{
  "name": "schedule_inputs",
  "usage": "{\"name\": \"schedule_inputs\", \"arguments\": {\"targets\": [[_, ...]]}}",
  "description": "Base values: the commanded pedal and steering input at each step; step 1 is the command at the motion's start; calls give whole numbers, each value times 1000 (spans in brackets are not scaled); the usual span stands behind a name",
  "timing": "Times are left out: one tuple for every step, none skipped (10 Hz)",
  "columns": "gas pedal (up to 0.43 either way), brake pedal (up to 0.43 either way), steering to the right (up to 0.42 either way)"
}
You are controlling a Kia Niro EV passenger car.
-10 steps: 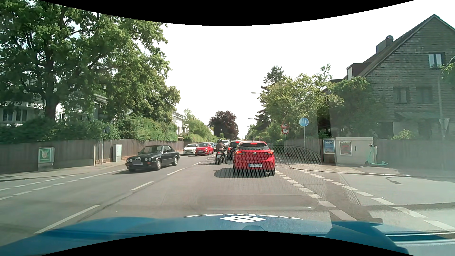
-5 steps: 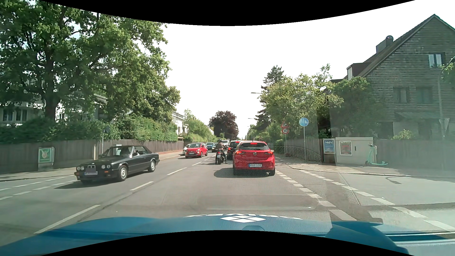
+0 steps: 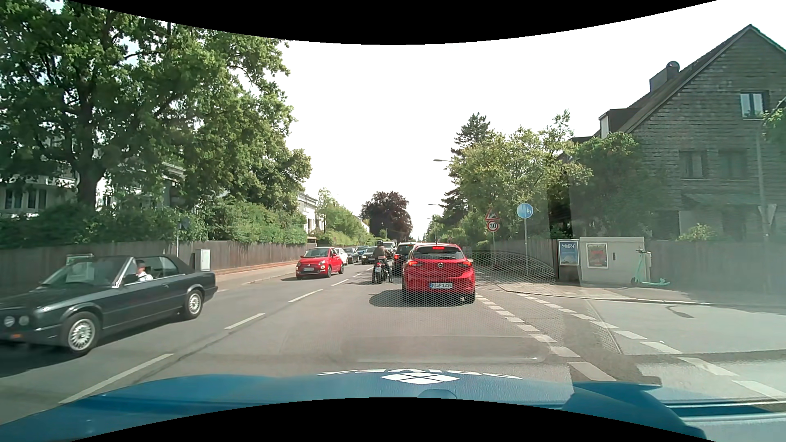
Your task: Follow the waypoints while adhering to traffic rules and regulations
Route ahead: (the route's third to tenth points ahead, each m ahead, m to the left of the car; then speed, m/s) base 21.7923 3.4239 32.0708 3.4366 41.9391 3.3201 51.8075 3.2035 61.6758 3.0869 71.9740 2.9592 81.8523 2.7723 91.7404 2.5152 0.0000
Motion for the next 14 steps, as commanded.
{"name": "schedule_inputs", "arguments": {"targets": [[0, 421, 0], [0, 421, -1], [0, 421, 0], [0, 421, 0], [0, 421, -1], [0, 421, -1], [0, 421, 0], [0, 421, 0], [0, 427, -1], [0, 421, 0], [0, 421, -1], [0, 421, 0], [0, 421, -1], [0, 421, -1]]}}
